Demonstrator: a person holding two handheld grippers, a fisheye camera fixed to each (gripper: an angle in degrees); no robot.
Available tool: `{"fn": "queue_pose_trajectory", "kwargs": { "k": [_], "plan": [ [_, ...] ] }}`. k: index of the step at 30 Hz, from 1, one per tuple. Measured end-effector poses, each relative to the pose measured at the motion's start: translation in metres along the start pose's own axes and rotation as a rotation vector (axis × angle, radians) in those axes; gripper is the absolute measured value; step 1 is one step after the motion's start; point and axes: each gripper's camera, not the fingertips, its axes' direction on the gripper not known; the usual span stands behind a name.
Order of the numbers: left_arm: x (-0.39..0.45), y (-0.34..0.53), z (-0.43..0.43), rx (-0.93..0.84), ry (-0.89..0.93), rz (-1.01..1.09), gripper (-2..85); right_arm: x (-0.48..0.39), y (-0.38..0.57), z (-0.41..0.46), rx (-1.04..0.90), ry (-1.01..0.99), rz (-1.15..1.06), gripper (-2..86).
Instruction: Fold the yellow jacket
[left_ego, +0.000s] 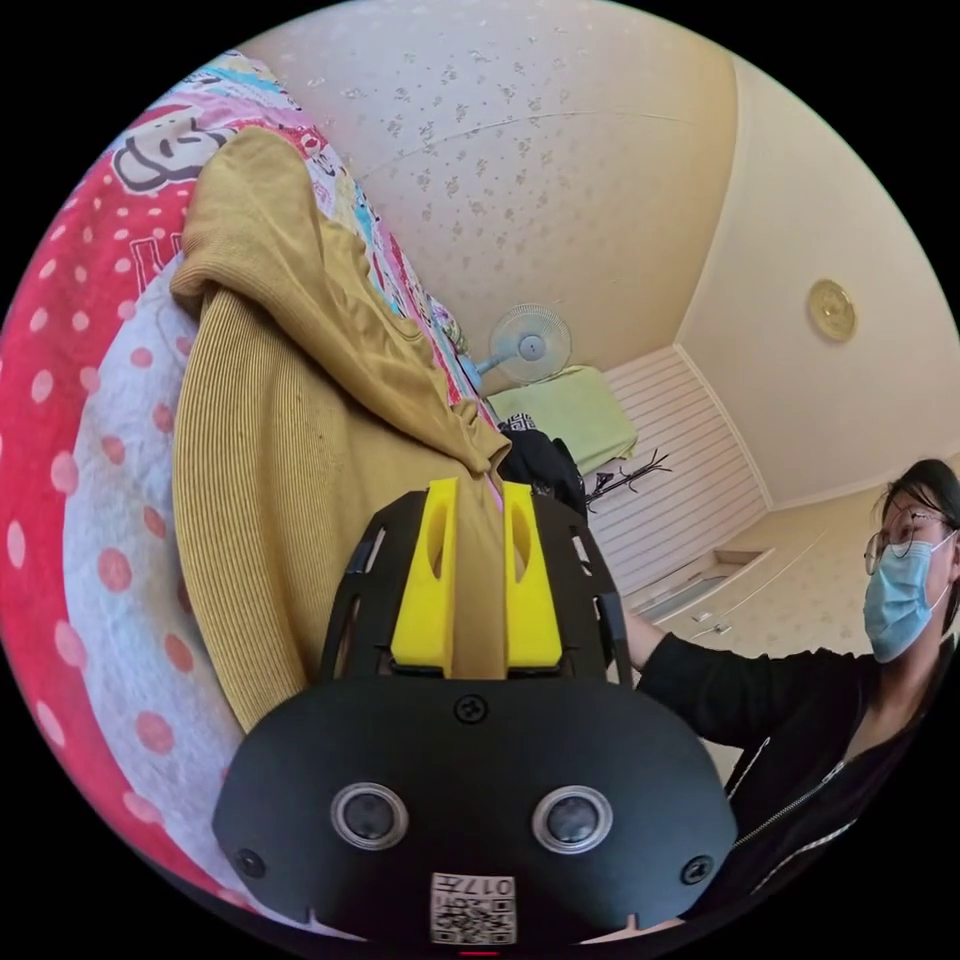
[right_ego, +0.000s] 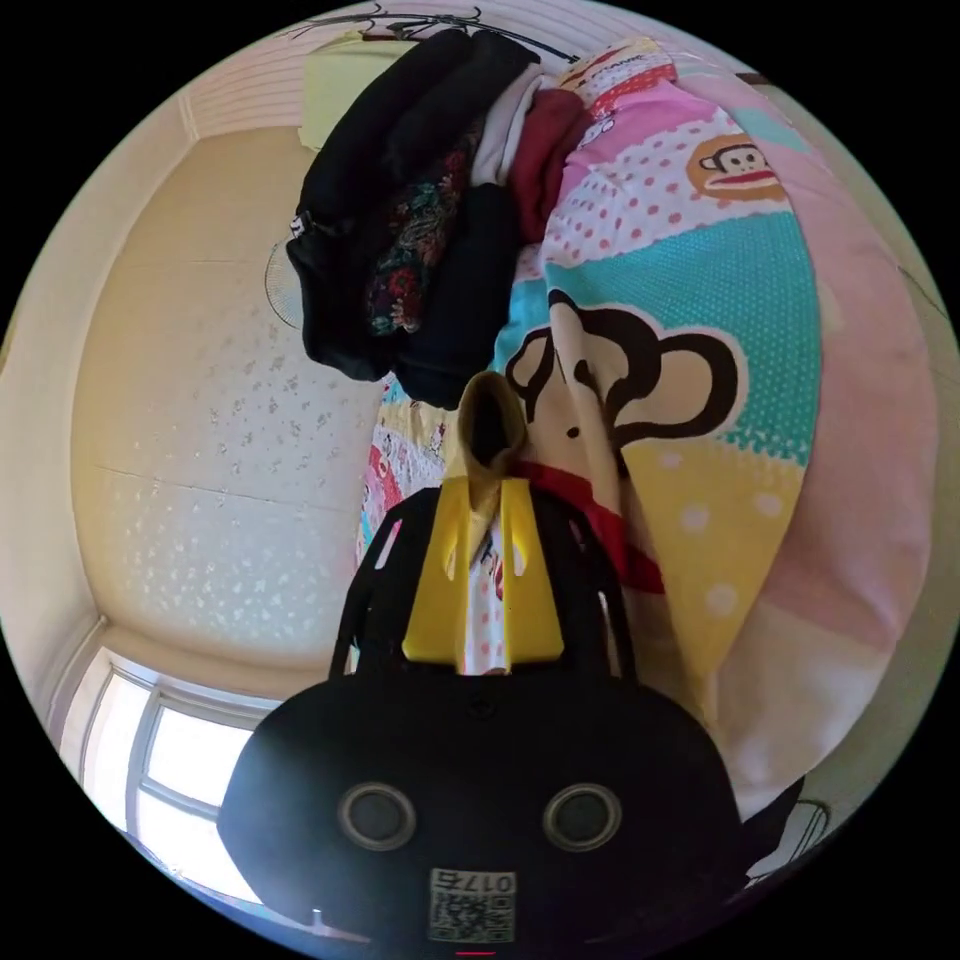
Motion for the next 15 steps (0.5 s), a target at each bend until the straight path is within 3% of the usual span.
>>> {"fn": "queue_pose_trajectory", "kwargs": {
  "k": [4, 6, 8, 9, 12, 15],
  "plan": [
    [0.007, -0.006, 0.009, -0.03, -0.028, -0.004, 7.2, -0.044, -0.038, -0.04, 0.032, -0.208, -0.088, 3.8],
    [0.008, -0.007, 0.01, -0.027, -0.015, 0.001, 7.3, -0.066, -0.058, -0.061, 0.041, -0.145, -0.212, 3.7],
    [0.009, -0.008, 0.01, -0.027, -0.001, -0.003, 7.2, -0.075, -0.072, -0.074, 0.02, -0.001, -0.221, 3.6],
    [0.01, -0.008, 0.01, -0.028, 0.0, -0.006, 7.2, -0.078, -0.077, -0.08, 0.001, -0.019, -0.21, 3.6],
    [0.014, -0.009, 0.01, -0.03, 0.003, -0.007, 7.1, -0.106, -0.065, -0.082, 0.027, -0.336, -0.25, 3.5],
    [0.02, -0.009, 0.007, -0.027, 0.01, -0.005, 7.2, -0.168, -0.029, -0.053, -0.054, -0.492, -0.346, 3.5]
  ]
}}
